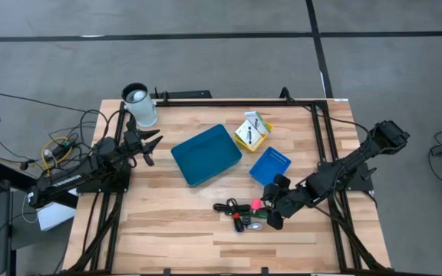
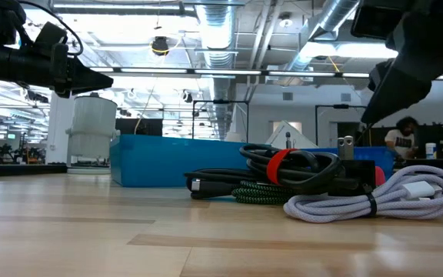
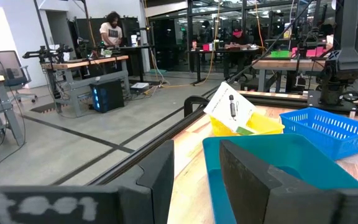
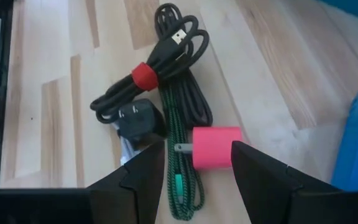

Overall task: Pick and place items into bin
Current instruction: Put the pink charger adapter into the blue bin

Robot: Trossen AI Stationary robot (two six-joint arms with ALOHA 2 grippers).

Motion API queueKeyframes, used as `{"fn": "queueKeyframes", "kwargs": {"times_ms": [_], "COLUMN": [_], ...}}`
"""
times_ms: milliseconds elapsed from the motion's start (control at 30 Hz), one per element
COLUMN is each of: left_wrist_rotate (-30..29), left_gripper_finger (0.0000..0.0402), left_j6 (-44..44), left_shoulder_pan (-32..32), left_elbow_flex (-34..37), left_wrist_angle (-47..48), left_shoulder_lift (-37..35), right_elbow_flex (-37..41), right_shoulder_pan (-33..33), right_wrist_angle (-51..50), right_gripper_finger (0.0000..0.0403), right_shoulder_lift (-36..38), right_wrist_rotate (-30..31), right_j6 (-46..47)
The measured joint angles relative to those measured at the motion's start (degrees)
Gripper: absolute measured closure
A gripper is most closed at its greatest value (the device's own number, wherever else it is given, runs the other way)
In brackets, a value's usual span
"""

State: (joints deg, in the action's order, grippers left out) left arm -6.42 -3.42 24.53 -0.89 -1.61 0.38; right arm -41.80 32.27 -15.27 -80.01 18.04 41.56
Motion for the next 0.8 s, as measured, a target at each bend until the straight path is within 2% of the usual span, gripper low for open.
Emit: {"fn": "queueKeyframes", "kwargs": {"times_ms": [533,800], "left_wrist_rotate": [0.00,0.00], "left_gripper_finger": [0.0282,0.0282], "left_j6": [0.00,0.00], "left_shoulder_pan": [0.00,0.00], "left_elbow_flex": [-0.02,-0.02], "left_wrist_angle": [-0.02,0.00], "left_shoulder_lift": [-0.02,-0.02], "right_elbow_flex": [0.06,-2.30], "right_shoulder_pan": [0.26,-1.47], "right_wrist_angle": [0.20,0.30], "right_gripper_finger": [0.0223,0.0223], "right_shoulder_lift": [-3.22,-3.76], "right_wrist_rotate": [-0.20,-2.47], "right_j6": [-1.47,3.57]}}
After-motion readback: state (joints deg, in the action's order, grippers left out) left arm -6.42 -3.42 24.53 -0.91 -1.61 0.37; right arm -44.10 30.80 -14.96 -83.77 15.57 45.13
